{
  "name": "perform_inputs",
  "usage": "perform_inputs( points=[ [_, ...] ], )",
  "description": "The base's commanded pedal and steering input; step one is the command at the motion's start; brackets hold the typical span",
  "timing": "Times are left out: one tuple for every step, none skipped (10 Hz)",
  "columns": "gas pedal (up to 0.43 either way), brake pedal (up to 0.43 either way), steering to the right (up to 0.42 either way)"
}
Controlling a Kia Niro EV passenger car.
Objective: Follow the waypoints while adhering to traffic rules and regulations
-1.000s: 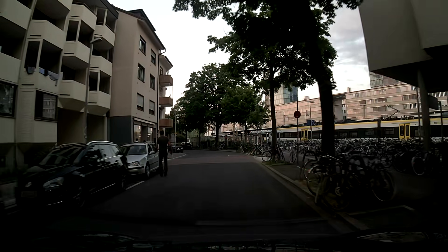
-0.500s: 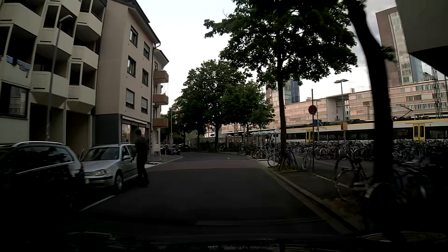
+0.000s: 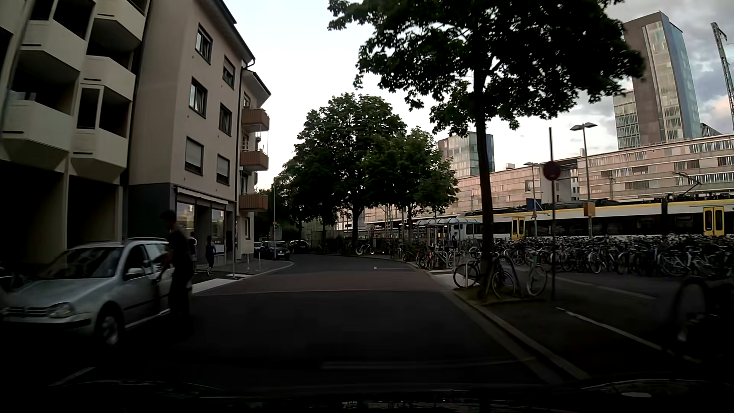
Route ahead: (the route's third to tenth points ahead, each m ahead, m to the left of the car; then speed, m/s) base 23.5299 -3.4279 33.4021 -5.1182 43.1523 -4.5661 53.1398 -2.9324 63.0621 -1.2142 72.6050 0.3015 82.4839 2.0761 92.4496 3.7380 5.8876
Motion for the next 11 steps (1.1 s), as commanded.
perform_inputs(
  points=[
    [0.047, 0.0, 0.0],
    [0.047, 0.0, -0.001],
    [0.047, 0.0, -0.001],
    [0.047, 0.0, -0.001],
    [0.047, 0.0, -0.001],
    [0.047, 0.0, -0.001],
    [0.059, 0.0, -0.001],
    [0.059, 0.0, -0.001],
    [0.059, 0.0, -0.001],
    [0.059, 0.0, -0.001],
    [0.059, 0.0, -0.001]
  ],
)
